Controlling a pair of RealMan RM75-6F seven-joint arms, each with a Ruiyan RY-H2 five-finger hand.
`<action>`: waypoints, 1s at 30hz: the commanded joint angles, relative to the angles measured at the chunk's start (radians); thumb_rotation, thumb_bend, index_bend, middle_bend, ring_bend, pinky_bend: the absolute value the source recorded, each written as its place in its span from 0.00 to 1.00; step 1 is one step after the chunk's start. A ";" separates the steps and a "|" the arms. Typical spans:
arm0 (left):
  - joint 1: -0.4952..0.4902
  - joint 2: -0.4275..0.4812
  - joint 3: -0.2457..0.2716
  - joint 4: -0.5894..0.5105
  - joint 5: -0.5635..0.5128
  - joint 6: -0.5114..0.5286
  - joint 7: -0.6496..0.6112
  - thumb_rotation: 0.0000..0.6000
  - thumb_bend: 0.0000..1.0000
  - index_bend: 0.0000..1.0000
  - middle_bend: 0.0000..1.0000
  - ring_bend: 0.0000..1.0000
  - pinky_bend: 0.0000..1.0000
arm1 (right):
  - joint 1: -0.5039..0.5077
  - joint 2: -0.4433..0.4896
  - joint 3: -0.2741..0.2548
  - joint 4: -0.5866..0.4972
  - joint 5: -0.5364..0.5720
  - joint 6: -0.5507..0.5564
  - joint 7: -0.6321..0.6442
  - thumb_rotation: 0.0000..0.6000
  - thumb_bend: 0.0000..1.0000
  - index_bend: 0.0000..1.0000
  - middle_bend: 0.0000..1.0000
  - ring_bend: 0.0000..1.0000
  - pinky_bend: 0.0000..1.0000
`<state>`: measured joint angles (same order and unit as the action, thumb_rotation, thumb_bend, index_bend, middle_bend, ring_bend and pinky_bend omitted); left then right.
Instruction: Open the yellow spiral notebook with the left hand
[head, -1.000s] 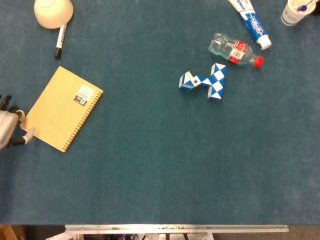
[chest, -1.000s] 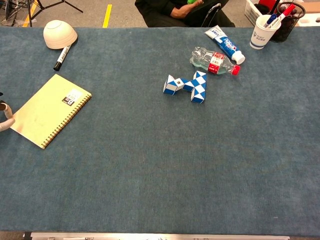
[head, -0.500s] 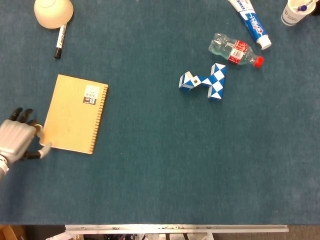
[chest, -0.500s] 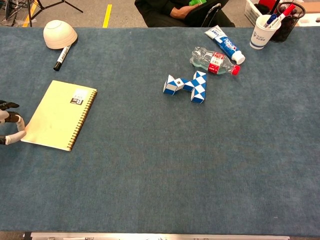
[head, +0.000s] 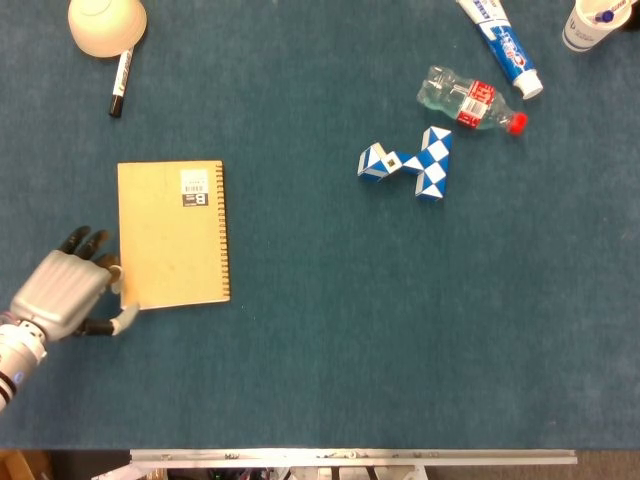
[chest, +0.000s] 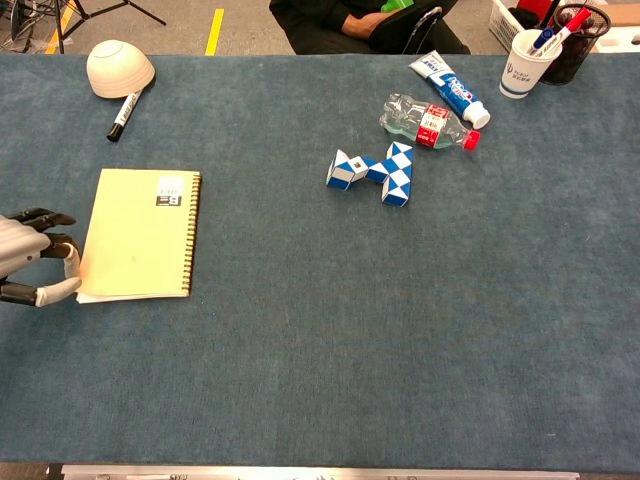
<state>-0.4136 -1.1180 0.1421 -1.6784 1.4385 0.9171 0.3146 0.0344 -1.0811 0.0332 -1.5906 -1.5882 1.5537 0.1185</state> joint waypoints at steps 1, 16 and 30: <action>-0.008 0.007 0.000 -0.026 0.020 0.006 0.012 0.00 0.35 0.36 0.28 0.04 0.00 | 0.001 -0.001 0.001 0.004 0.001 -0.001 0.005 1.00 0.35 0.09 0.10 0.00 0.00; 0.030 0.037 -0.027 -0.018 0.065 0.145 -0.020 0.59 0.35 0.25 0.24 0.04 0.00 | 0.004 -0.002 0.001 0.012 -0.004 -0.003 0.016 1.00 0.35 0.09 0.10 0.00 0.00; 0.033 -0.088 -0.020 0.378 0.294 0.318 -0.301 1.00 0.34 0.12 0.07 0.01 0.00 | 0.006 0.005 -0.003 -0.022 -0.017 0.000 -0.018 1.00 0.35 0.09 0.10 0.00 0.00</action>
<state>-0.3700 -1.1644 0.1130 -1.3794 1.6756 1.2080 0.0768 0.0407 -1.0764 0.0308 -1.6110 -1.6049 1.5534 0.1012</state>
